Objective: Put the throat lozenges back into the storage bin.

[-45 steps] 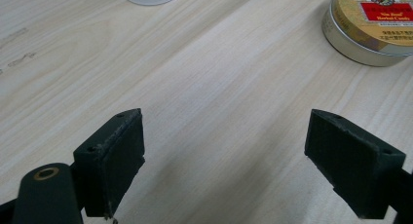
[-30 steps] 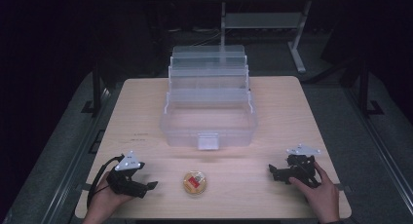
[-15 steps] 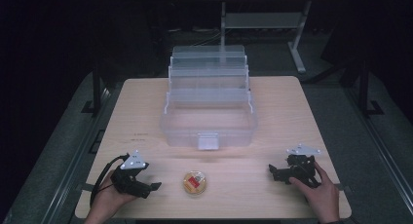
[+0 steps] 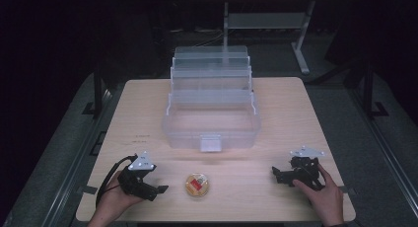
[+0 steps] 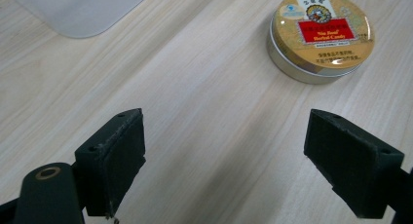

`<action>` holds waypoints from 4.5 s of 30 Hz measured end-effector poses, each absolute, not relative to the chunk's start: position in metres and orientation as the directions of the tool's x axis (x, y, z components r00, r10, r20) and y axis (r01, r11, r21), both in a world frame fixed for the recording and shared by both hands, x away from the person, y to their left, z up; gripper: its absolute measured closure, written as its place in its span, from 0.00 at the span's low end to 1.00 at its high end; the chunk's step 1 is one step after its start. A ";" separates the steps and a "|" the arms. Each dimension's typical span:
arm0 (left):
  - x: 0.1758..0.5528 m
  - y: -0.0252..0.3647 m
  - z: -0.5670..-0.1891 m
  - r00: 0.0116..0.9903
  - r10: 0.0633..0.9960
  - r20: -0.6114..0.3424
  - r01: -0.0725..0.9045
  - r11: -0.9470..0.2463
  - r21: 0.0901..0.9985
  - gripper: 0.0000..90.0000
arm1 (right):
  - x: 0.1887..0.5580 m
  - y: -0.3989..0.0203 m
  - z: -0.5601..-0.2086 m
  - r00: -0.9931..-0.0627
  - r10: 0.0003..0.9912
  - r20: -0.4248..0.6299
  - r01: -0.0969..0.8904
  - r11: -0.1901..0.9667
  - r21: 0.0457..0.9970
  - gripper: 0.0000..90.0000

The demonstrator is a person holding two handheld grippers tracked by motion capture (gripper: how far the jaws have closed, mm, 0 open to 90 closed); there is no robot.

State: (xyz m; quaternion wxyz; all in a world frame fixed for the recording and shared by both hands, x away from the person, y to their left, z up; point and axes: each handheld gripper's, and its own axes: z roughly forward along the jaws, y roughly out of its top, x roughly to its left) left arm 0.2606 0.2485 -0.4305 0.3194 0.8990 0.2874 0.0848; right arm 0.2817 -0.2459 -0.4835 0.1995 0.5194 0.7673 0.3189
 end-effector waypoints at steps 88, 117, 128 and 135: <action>0.275 0.133 -0.430 0.950 0.311 -0.011 0.282 -0.845 0.455 0.14 | 0.282 -0.246 -0.484 -0.381 0.924 0.025 0.670 0.257 0.697 0.00; 0.279 0.106 -0.443 0.970 0.243 0.025 0.224 -0.924 0.311 0.16 | 0.282 -0.246 -0.484 -0.381 0.924 0.025 0.670 0.257 0.697 0.00; 0.280 0.107 -0.443 0.969 0.245 0.026 0.225 -0.925 0.307 0.21 | 0.282 -0.246 -0.484 -0.381 0.924 0.025 0.670 0.257 0.697 0.00; 0.279 0.107 -0.442 0.969 0.245 0.025 0.226 -0.925 0.307 0.21 | 0.282 -0.246 -0.484 -0.380 0.924 0.025 0.670 0.257 0.697 0.00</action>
